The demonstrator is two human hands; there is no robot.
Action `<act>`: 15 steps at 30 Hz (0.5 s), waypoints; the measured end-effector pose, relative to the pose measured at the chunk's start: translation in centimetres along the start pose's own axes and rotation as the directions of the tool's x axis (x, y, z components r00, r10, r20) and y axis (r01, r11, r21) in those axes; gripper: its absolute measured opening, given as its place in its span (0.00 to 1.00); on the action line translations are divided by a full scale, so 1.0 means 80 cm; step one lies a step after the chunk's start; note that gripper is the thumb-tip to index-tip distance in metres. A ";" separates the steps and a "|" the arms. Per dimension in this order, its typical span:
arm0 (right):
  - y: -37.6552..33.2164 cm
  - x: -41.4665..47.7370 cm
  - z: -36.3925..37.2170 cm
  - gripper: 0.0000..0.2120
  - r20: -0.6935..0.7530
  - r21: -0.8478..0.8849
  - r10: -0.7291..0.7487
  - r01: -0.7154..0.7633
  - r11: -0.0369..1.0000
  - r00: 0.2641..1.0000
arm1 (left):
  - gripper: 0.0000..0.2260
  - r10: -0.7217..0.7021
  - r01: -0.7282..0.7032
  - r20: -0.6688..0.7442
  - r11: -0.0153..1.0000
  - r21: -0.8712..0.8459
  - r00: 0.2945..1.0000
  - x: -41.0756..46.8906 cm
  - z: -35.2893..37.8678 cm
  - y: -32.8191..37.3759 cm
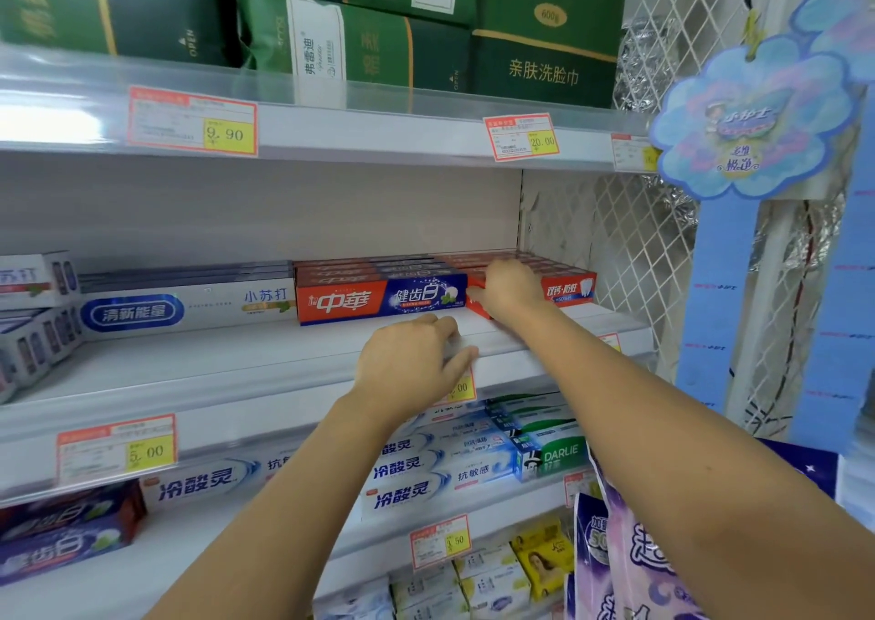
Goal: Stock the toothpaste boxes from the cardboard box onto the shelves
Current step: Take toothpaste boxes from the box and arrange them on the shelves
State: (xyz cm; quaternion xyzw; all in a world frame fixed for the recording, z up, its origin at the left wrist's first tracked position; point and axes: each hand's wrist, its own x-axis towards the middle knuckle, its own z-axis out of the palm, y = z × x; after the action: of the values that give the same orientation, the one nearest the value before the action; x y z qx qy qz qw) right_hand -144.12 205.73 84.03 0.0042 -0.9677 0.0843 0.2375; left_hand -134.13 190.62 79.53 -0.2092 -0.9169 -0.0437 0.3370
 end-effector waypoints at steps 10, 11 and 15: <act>-0.020 -0.158 -0.039 0.10 -0.437 0.563 -0.110 0.367 0.741 0.893 | 0.12 -0.036 -0.164 -0.356 0.841 -0.516 0.934 -0.096 -0.046 -0.001; -0.025 -0.194 -0.031 0.14 -0.411 0.615 -0.123 0.374 0.694 0.903 | 0.15 -0.050 -0.145 -0.328 0.827 -0.543 0.943 -0.127 -0.046 -0.004; -0.038 -0.318 0.051 0.27 -0.039 0.537 -0.338 0.305 0.786 0.940 | 0.27 -0.149 0.092 -0.042 0.783 -0.615 0.988 -0.264 -0.009 -0.032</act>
State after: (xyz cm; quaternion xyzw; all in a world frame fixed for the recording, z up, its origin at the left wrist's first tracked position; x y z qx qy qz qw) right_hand -123.32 201.22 69.24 0.2375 -0.8969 0.3091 0.2086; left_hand -120.30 180.62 66.76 -0.2457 -0.8492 -0.3681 0.2880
